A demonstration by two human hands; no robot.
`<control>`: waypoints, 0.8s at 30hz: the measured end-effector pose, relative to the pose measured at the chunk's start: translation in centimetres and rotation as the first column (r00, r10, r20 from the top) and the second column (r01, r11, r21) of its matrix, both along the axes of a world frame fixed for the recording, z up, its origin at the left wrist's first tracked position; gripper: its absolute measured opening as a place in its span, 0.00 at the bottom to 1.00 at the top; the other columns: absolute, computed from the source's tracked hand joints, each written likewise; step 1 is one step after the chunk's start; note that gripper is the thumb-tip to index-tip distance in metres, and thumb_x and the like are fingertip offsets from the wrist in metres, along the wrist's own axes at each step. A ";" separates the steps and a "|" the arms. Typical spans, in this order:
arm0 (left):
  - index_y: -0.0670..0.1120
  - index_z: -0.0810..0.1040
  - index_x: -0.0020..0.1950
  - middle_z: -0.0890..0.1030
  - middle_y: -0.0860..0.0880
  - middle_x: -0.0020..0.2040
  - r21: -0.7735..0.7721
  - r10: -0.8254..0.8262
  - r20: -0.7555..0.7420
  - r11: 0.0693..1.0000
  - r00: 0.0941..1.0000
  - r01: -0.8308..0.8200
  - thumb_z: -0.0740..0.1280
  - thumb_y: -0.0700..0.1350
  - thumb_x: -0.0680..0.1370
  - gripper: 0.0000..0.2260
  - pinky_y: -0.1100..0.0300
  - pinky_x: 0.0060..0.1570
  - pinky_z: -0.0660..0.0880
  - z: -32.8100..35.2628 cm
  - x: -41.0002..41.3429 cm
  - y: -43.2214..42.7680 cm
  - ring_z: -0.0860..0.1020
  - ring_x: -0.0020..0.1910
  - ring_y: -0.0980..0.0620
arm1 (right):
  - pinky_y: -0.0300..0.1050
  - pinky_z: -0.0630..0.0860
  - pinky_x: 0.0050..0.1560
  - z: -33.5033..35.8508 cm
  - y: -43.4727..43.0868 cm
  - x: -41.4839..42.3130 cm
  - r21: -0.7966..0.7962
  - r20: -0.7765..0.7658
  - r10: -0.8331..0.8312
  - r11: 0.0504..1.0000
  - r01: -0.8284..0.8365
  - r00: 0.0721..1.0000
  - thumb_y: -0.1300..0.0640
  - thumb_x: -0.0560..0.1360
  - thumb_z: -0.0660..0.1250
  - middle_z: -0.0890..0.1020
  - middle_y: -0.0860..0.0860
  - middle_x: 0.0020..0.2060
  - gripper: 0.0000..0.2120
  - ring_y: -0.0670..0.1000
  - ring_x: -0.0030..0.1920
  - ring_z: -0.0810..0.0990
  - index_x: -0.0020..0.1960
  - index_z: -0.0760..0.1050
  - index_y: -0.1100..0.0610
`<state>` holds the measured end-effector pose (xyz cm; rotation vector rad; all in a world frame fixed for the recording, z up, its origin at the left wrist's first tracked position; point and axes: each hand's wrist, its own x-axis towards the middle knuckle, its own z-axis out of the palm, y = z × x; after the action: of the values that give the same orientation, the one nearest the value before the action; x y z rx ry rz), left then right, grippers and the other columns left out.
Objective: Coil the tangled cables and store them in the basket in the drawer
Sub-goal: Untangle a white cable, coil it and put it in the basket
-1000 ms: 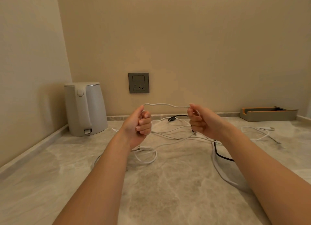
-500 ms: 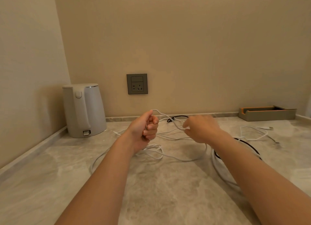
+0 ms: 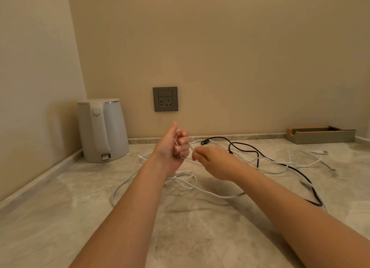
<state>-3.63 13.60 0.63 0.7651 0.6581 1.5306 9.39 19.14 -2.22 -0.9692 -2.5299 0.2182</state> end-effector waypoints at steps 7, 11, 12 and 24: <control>0.46 0.67 0.36 0.68 0.54 0.20 -0.017 0.182 0.134 0.983 0.974 -0.181 0.51 0.55 0.83 0.20 0.71 0.16 0.61 0.2 -0.4 0.1 0.64 0.15 0.61 | 0.46 0.64 0.44 0.5 -3.5 0.0 0.325 0.397 -0.164 0.945 0.028 0.903 0.48 0.82 0.52 0.78 0.56 0.56 0.14 0.59 0.56 0.77 0.60 0.70 0.54; 0.46 0.68 0.37 0.70 0.53 0.21 -0.058 0.302 0.203 0.953 0.932 -0.296 0.51 0.54 0.83 0.19 0.71 0.17 0.63 0.4 -1.5 0.2 0.66 0.16 0.61 | 0.45 0.64 0.41 0.7 -6.1 -0.4 0.414 0.518 -0.159 0.906 -0.084 0.840 0.56 0.80 0.57 0.79 0.54 0.55 0.10 0.58 0.56 0.78 0.60 0.71 0.54; 0.46 0.69 0.37 0.71 0.53 0.21 -0.068 0.327 0.183 0.945 0.927 -0.320 0.51 0.54 0.83 0.20 0.71 0.17 0.64 0.5 -1.5 0.1 0.67 0.17 0.61 | 0.44 0.63 0.39 1.0 -6.5 -0.7 0.455 0.526 -0.165 0.883 -0.113 0.834 0.58 0.80 0.58 0.79 0.53 0.54 0.10 0.57 0.55 0.78 0.60 0.72 0.54; 0.42 0.70 0.40 0.76 0.46 0.30 0.025 0.452 -0.410 0.873 0.792 -0.486 0.51 0.53 0.84 0.19 0.68 0.19 0.68 -0.2 0.3 0.1 0.73 0.18 0.59 | 0.42 0.59 0.29 3.1 -4.6 0.0 0.686 0.220 0.083 0.695 -0.215 0.972 0.52 0.75 0.67 0.84 0.48 0.42 0.05 0.56 0.39 0.83 0.46 0.79 0.52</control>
<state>-3.30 13.67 0.47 0.9104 1.2959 1.7933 9.36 14.52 0.84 -0.4710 -2.4905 -0.7897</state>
